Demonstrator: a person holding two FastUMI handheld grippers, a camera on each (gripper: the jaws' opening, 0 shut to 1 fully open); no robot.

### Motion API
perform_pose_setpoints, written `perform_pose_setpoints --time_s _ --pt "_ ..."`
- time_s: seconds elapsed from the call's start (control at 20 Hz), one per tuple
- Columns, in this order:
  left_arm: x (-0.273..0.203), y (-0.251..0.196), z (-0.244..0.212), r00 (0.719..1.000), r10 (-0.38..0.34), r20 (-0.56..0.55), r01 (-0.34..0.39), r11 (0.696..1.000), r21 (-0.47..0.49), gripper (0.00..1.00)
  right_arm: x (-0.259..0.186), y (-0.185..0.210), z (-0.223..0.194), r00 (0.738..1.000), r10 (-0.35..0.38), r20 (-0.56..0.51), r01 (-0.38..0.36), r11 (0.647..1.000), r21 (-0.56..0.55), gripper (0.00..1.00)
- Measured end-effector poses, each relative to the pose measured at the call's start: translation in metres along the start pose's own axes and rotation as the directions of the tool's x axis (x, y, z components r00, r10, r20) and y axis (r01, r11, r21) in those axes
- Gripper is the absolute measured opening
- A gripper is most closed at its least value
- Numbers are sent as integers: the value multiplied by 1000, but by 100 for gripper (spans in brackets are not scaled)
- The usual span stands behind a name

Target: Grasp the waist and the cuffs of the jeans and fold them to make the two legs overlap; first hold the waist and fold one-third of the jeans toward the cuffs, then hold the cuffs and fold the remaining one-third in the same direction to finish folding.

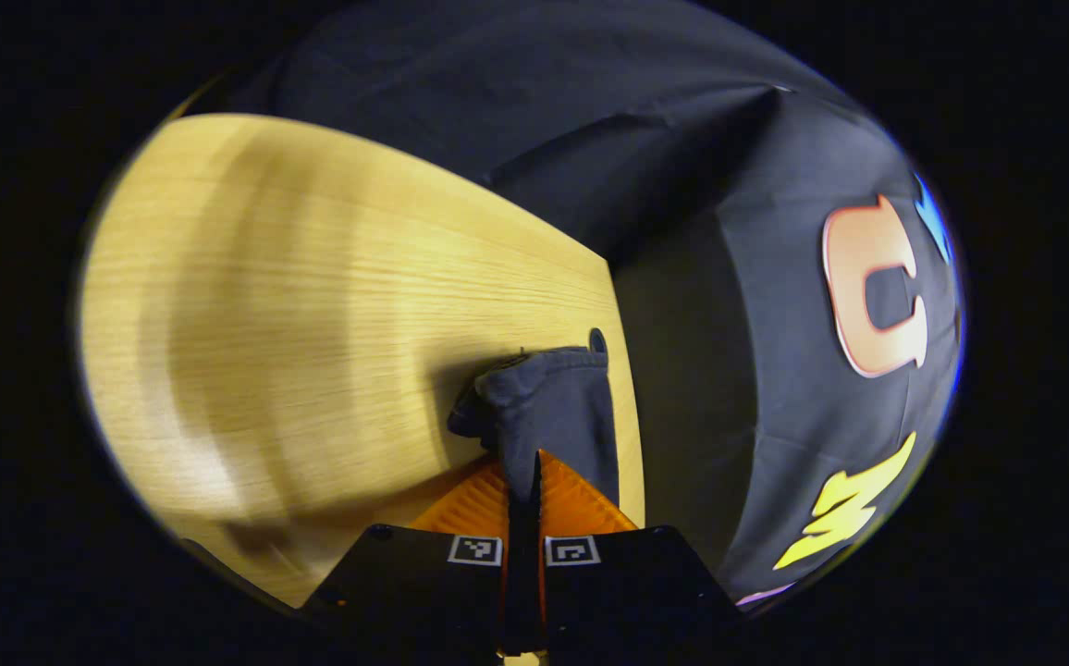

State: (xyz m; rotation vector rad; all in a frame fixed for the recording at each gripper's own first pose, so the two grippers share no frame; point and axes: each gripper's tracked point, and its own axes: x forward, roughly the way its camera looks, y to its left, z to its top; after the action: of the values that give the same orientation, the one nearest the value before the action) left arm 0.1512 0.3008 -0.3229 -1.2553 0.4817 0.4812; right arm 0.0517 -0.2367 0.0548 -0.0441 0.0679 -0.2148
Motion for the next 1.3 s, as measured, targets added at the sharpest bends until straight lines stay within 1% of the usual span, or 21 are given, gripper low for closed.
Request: perform_pose_setpoints --time_s 0.1,0.15,0.25,0.3,0.45,0.55,0.65,0.75,0.8,0.85,0.95,1.1,1.2,1.3 --pt "-12 -31 4 999 -24 29 21 994 107 3 -1 -2 -3 1000 0 -8 0 1000 11 94" --pt "-19 -51 6 997 -50 52 41 985 166 3 -3 -3 -4 1000 4 -10 -4 1000 19 94" --pt "-31 -90 -4 993 -96 71 71 954 291 3 -5 -9 -5 1000 -3 -8 3 1000 14 94" --pt "-34 -105 -14 992 -110 63 83 939 334 3 -8 -12 -5 1000 -7 -7 7 1000 13 94" --pt "-46 -145 -36 986 -157 48 123 901 415 3 -15 -25 -6 1000 -27 -6 27 999 27 94" --pt "-51 -165 -57 982 -189 28 152 864 480 3 -19 -36 -9 999 -41 -9 41 999 35 94" --pt "-55 -180 -91 980 -198 -35 187 839 511 3 -25 -46 -14 998 -52 -20 53 997 55 94" --pt "-63 -197 -126 972 -222 -80 229 807 545 3 -29 -57 -18 998 -63 -30 65 995 74 94" --pt "-65 -203 -144 968 -230 -103 248 785 568 3 -32 -62 -20 997 -69 -32 71 995 74 94" --pt "-68 -209 -160 964 -236 -124 263 759 596 3 -35 -68 -21 996 -77 -34 79 994 70 96" --pt "-74 -222 -193 956 -250 -153 287 701 653 3 -41 -82 -20 995 -95 -33 97 993 66 96" --pt "-80 -241 -242 942 -268 -201 329 617 715 3 -51 -102 -20 992 -125 -36 127 989 70 99" --pt "-84 -246 -275 932 -270 -241 355 555 752 3 -55 -112 -19 988 -146 -44 149 986 71 99" --pt "-85 -243 -309 923 -262 -283 380 499 779 3 -61 -125 -17 984 -169 -49 172 983 66 99"
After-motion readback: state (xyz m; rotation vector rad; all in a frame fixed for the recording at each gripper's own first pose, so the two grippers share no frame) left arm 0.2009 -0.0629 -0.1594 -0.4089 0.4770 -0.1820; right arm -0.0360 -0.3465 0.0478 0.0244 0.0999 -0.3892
